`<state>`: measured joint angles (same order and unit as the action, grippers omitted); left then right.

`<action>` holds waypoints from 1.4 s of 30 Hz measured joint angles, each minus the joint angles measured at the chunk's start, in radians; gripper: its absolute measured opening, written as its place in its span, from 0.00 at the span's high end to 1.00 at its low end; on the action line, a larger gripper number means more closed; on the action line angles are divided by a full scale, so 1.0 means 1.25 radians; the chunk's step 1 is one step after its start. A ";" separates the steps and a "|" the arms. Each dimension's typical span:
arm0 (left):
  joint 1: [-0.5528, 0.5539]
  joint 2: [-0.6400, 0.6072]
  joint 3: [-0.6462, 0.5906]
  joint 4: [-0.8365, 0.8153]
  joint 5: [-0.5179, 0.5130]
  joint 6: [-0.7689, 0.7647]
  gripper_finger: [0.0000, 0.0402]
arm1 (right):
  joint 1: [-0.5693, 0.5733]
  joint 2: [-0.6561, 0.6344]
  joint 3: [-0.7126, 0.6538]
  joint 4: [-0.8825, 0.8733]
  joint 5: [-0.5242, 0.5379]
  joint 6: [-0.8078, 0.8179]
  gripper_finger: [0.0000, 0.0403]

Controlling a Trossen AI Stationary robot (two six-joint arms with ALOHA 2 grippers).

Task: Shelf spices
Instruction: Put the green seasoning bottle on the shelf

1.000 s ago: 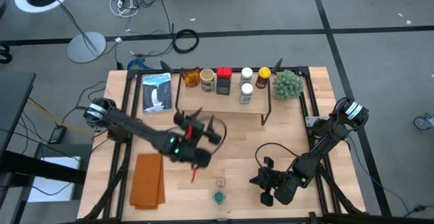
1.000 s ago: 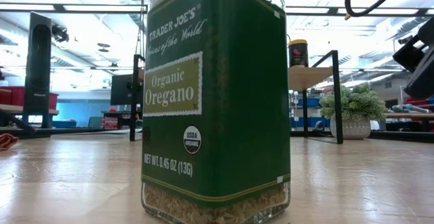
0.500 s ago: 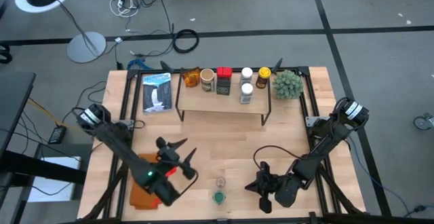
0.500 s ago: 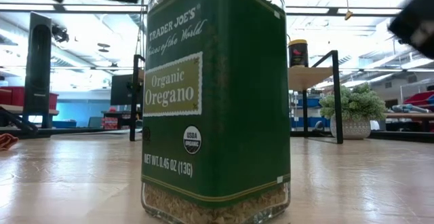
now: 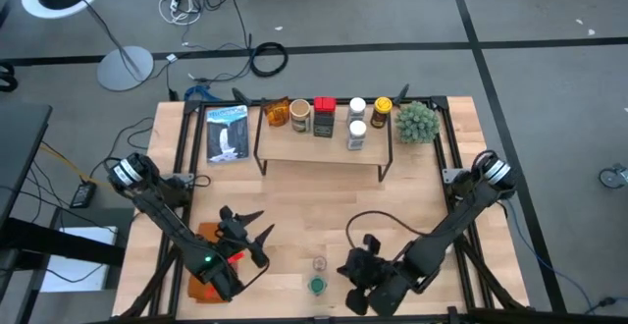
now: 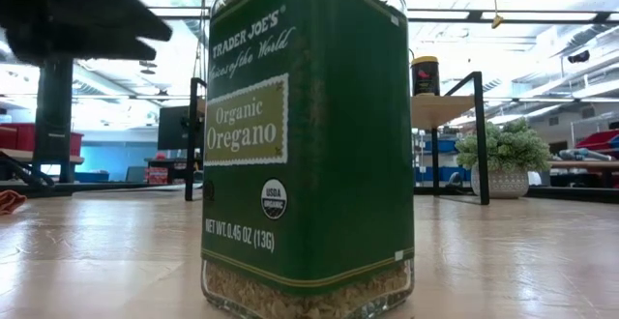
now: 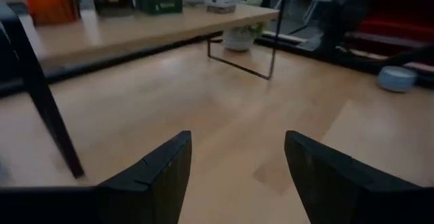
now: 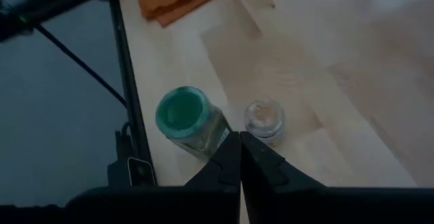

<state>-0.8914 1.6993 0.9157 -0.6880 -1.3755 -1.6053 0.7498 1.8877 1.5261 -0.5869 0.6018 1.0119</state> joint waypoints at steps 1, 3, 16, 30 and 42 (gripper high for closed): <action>-0.005 0.000 -0.018 0.031 0.001 0.000 0.40 | -0.005 0.018 0.029 -0.027 -0.004 0.000 1.00; -0.012 0.000 -0.052 0.091 0.007 0.000 0.40 | -0.012 0.053 0.086 -0.080 -0.005 -0.001 1.00; -0.018 0.000 -0.096 0.505 0.155 0.395 0.43 | -0.068 0.150 0.232 -0.097 -0.119 -0.138 0.95; 0.006 0.000 -0.095 0.671 0.246 0.683 0.46 | -0.085 0.144 0.232 -0.097 -0.126 -0.135 0.89; 0.007 0.000 -0.095 0.659 0.315 0.761 0.46 | -0.110 0.144 0.232 -0.088 -0.145 -0.030 0.76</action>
<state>-0.8828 1.6993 0.7967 0.1360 -0.9821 -0.6534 0.6124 2.0681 1.8160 -0.6971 0.4200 0.9743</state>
